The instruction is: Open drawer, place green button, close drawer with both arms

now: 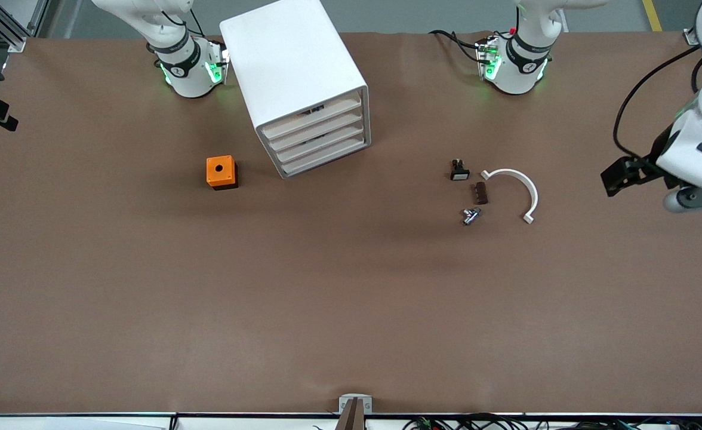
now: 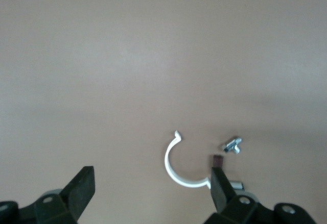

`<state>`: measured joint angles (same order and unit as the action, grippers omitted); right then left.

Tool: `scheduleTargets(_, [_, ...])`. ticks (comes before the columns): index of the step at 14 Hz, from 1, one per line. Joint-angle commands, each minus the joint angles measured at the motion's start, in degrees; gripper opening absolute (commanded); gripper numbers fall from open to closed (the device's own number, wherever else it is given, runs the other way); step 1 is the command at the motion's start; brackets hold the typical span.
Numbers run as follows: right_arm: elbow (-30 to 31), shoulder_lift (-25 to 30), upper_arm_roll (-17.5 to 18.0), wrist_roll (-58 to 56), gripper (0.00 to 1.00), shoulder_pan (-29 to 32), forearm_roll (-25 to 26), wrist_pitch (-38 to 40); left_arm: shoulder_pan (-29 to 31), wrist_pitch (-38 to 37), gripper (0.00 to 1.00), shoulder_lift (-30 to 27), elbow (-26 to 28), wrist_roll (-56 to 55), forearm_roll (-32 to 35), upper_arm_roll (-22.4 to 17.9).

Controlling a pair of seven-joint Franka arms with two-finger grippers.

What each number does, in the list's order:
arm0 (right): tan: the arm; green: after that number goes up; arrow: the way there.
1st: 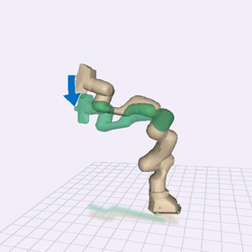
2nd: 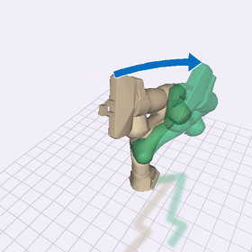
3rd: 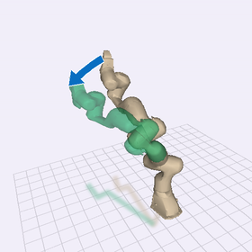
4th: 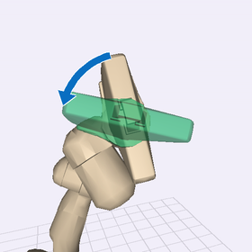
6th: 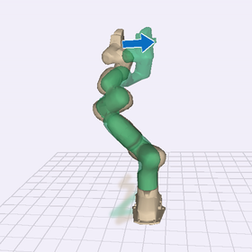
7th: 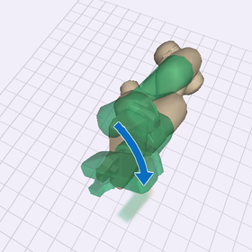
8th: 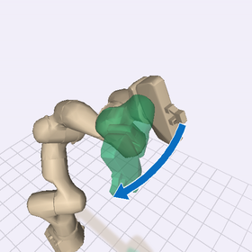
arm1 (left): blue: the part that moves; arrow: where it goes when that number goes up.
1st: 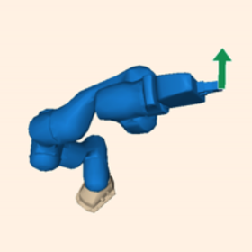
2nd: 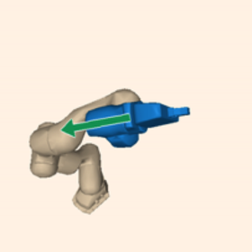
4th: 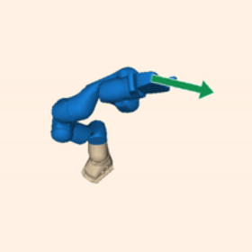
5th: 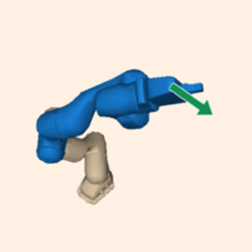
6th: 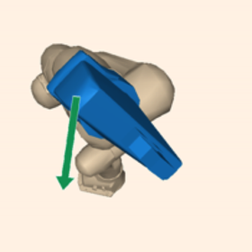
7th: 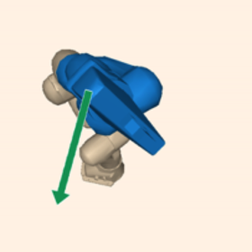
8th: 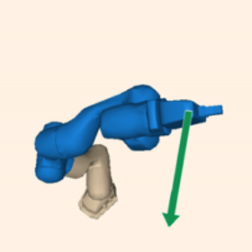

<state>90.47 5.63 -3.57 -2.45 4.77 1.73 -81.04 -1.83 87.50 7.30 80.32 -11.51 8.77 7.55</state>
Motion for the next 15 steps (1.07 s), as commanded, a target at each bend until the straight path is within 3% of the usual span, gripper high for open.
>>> scheduleTargets(1, [4.0, 3.5, 2.7, -0.3, 1.00, 2.1, -0.4, -1.4, 0.2, -0.7, 1.00, -4.6, 4.3, 4.5, -2.2, -1.7])
scheduleTargets(4, [10.1, 8.0, 2.6, -0.2, 1.00, 1.9, -0.4, -5.2, 2.1, -0.7, 1.00, -8.3, 8.0, 6.2, -7.3, -2.9])
scheduleTargets(6, [10.3, 8.1, 2.6, -0.2, 1.00, 1.9, -0.4, -5.5, 3.0, -0.5, 1.00, -11.2, 11.2, 6.2, -7.4, -2.6])
scheduleTargets(13, [5.7, 6.2, 2.6, -0.2, 1.00, 1.8, -0.5, -4.8, 5.0, -0.6, 1.00, -13.2, 13.2, 5.9, -7.4, 0.4])
scheduleTargets(15, [1.7, 3.7, 2.6, -0.2, 1.00, 1.6, -0.5, -2.9, 5.0, -0.6, 1.00, -13.2, 13.2, 6.2, -7.5, 0.6])
